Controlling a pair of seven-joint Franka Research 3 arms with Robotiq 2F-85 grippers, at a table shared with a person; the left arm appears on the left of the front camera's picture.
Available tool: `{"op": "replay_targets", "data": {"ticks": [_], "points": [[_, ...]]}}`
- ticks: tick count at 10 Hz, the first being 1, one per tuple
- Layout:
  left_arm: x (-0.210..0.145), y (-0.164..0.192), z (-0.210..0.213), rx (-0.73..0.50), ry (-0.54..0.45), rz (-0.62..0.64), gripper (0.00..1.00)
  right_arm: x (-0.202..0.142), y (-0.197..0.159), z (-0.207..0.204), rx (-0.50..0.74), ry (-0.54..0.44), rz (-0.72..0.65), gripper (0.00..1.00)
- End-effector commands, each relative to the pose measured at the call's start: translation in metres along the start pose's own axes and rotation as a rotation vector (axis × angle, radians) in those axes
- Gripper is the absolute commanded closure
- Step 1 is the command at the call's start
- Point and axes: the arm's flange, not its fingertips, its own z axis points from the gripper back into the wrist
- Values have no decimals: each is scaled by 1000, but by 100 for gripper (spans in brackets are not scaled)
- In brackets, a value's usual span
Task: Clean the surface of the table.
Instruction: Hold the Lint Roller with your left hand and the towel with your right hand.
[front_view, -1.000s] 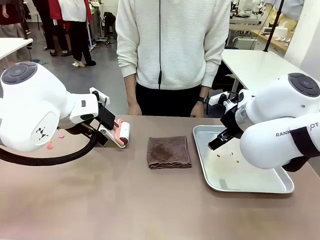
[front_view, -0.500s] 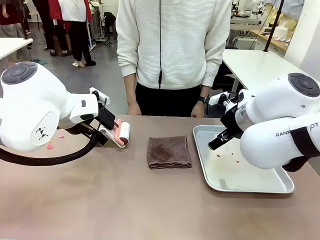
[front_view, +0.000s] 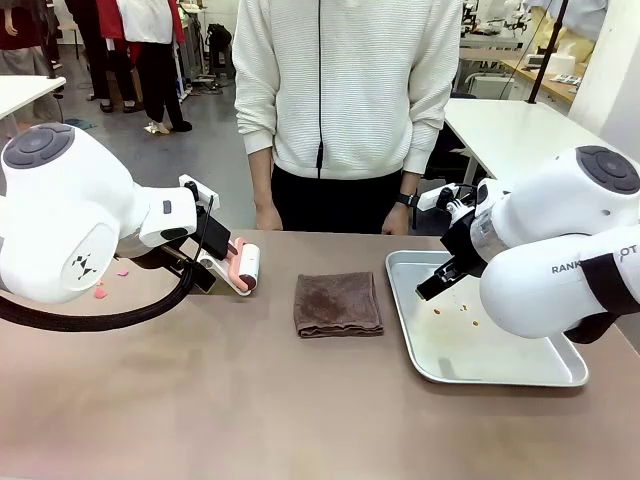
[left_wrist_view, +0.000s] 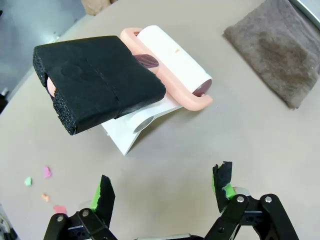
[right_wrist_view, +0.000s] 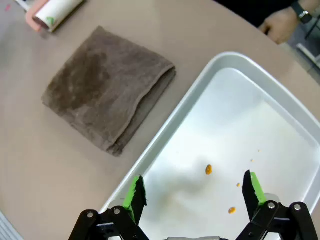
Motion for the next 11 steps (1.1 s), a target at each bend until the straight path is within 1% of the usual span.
{"op": "replay_targets", "data": {"ticks": [1,2,3,4,5,6,7,8,9,10,11], "points": [[-4,-2,10,-24,35,-17,0,0,0,11,19,46,-24,0],[-11,4,30,-96,93,-11,0,-1,-2,30,65,93,-89,0],[-14,9,51,-139,161,63,0,-5,-5,53,109,119,-156,0],[-18,17,75,-162,202,157,0,-11,-10,77,137,156,-223,0],[-25,27,97,-195,194,234,0,-19,-16,102,230,151,-303,0],[-30,35,121,-268,157,289,0,-32,-24,124,334,148,-370,0],[-42,52,148,-444,77,307,0,-51,-38,146,416,98,-472,0],[-54,74,168,-558,-3,341,0,-72,-55,161,514,33,-555,0],[-71,103,181,-628,-77,393,0,-98,-78,170,640,-48,-660,0],[-83,127,189,-682,-151,473,0,-128,-103,174,729,-160,-825,0],[-108,160,192,-741,-223,589,0,-163,-128,176,813,-233,-958,0]]}}
